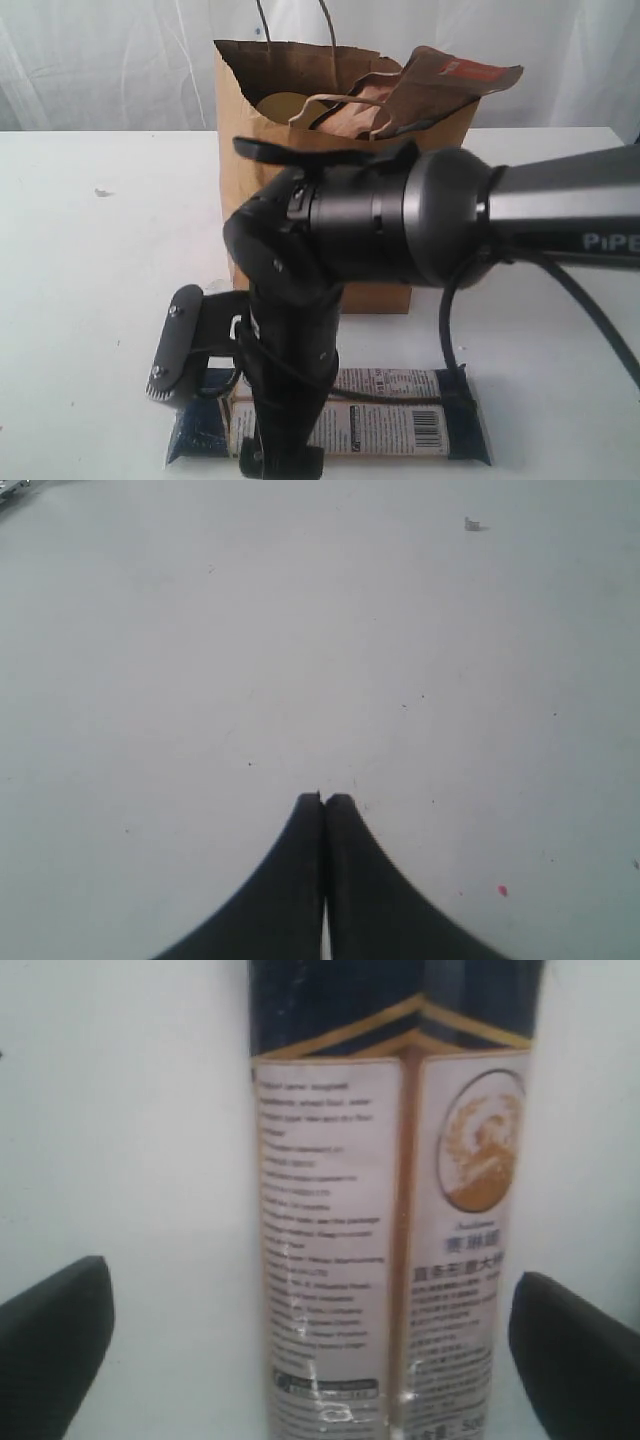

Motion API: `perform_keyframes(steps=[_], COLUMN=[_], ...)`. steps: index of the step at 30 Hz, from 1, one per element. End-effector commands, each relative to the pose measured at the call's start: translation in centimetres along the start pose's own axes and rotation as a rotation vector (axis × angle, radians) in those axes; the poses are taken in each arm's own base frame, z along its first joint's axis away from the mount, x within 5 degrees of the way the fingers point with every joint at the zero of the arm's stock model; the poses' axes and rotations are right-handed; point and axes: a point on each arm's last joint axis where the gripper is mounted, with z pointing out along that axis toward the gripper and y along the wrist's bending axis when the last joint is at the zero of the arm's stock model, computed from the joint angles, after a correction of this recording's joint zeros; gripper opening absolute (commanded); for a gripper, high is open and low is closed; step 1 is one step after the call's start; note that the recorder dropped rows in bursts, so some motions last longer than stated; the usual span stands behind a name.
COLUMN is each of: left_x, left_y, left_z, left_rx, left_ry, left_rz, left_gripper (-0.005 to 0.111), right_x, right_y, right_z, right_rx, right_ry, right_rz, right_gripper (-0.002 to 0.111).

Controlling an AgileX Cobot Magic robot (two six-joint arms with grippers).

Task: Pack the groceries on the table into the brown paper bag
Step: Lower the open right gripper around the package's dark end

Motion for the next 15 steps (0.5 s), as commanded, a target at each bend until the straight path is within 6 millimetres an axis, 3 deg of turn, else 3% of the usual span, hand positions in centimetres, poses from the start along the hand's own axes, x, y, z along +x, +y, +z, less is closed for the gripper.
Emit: perform_keyframes(steps=[1,15], left_x=[-0.1,-0.1], left_y=[0.0,0.0], left_z=[0.0,0.0], left_rx=[0.007,0.007], left_ry=[-0.01,-0.01], left_rz=[0.003,0.003], left_gripper=[0.0,0.0], right_x=[-0.3,-1.9], right_y=[-0.9,-1.9], right_z=[-0.4,0.9], right_rx=[-0.039,0.067], right_ry=[-0.038,-0.168], right_rz=[-0.072,-0.145], right_gripper=[0.105,0.105])
